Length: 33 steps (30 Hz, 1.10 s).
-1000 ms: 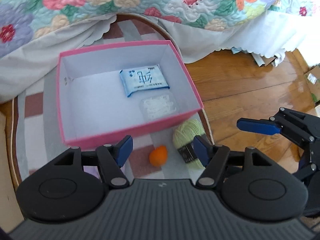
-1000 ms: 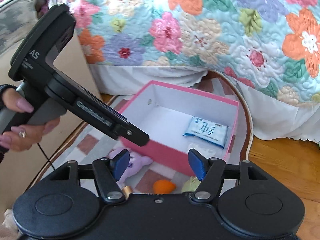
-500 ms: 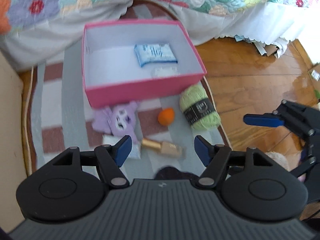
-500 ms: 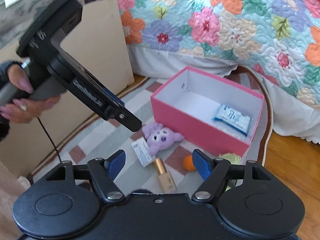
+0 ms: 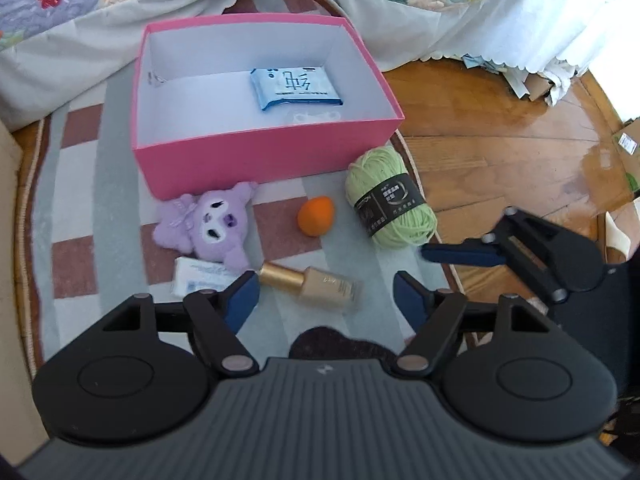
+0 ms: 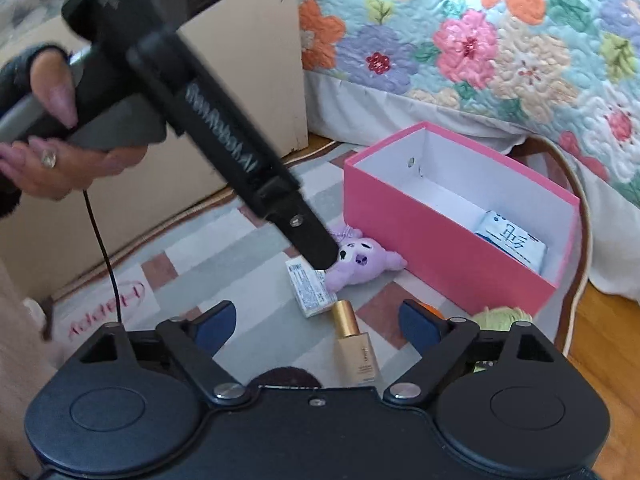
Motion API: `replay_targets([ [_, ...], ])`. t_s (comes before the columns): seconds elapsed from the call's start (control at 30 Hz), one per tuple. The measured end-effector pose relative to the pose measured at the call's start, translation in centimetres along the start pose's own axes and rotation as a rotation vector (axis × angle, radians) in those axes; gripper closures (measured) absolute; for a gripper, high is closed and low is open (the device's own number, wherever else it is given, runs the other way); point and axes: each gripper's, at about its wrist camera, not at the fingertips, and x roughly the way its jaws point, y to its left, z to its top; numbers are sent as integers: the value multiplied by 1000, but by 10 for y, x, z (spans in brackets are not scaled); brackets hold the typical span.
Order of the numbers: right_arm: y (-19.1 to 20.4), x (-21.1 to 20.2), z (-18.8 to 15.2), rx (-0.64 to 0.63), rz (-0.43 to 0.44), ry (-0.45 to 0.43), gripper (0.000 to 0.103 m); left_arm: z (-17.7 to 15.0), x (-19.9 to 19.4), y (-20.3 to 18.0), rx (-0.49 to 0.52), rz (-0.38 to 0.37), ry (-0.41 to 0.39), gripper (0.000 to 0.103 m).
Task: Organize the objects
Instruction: 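Withdraw the left tool and move it toward the gold-capped foundation bottle, then close the left tool around the foundation bottle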
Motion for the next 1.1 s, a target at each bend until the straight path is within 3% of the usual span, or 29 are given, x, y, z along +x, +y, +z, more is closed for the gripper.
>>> replay_targets([
  [0.1,-7,23,-7,-14,-19,38,12,-3,20,3,-23,-30,21,25],
  [0.23,-17,51,-17,5,0,116,12,-9,47,10,-64,-15,56,24],
  [0.33,-20,69,-24,9,-5,144,12,-14,61,19,-115,14,38,15],
  [0.53,-24,99,-41,126,36,211,12,-21,82,33,-197,-2,45,15],
  [0.67,-15,100,-46,56,5,202,14,-29,102,37,-237,-21,78,15],
  [0.77,-18,106,-51,66,-17,226,23,-35,116,37,-256,-44,100,16],
  [0.8,-21,107,-53,76,-25,230,28,-37,121,37,-257,-51,104,18],
  [0.83,-23,107,-54,86,-29,229,44,-37,124,36,-255,-52,113,25],
  [0.87,-26,106,-55,97,-46,219,55,-38,128,35,-250,-54,132,41],
  [0.97,-35,101,-57,140,-61,205,57,-42,129,39,-320,-103,118,43],
  [1.1,-34,98,-60,147,-46,207,58,-43,135,36,-309,-69,101,52],
])
